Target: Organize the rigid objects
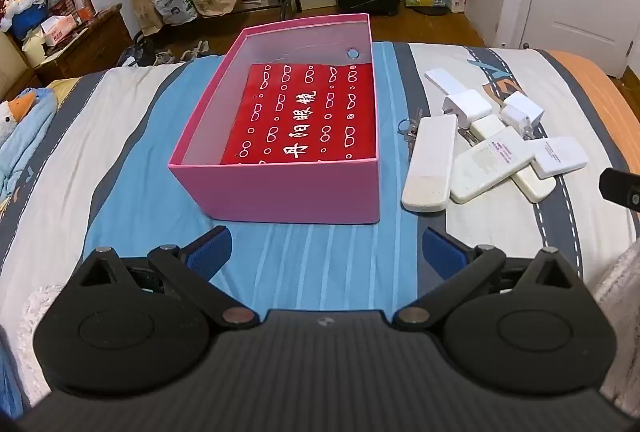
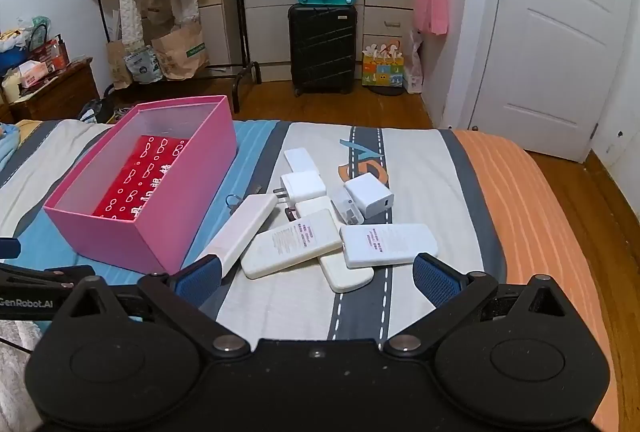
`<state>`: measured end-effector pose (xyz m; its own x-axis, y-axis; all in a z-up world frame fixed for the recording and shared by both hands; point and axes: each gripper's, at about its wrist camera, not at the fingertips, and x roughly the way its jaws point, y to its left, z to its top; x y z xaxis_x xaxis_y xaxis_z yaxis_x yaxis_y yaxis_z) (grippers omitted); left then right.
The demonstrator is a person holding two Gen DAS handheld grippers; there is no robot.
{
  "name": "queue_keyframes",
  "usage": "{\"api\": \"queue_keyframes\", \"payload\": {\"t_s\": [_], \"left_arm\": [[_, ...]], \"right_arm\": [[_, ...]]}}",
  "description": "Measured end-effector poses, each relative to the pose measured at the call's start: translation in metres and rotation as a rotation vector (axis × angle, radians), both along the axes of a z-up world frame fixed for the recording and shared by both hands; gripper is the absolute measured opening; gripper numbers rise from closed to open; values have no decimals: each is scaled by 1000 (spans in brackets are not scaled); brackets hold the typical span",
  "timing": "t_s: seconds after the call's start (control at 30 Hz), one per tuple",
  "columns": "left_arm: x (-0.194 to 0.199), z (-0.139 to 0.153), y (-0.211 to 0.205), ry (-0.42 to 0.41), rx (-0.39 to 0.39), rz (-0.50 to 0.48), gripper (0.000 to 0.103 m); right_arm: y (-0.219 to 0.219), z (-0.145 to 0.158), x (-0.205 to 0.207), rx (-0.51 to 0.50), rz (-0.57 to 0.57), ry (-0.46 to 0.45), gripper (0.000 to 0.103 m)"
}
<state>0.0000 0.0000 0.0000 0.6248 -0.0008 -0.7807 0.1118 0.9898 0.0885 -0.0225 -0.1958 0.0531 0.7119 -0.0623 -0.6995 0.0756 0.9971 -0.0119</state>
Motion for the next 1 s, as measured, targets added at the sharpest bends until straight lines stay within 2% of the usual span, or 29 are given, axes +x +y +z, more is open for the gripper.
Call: {"api": "queue_keyframes", "payload": {"t_s": [0.53,0.7,1.0], "left_arm": [[-1,-1,-1,-2,3,-15,103],[-4,2,0,-6,2,-17,103],[-7,6,3,-16,7,-8,103]], "right_arm": [[-4,0,-3,7,-7,-7,103],[0,-1,-3,-41,8,-18,103],[-1,0,-2,-22,8,-9,103]]}}
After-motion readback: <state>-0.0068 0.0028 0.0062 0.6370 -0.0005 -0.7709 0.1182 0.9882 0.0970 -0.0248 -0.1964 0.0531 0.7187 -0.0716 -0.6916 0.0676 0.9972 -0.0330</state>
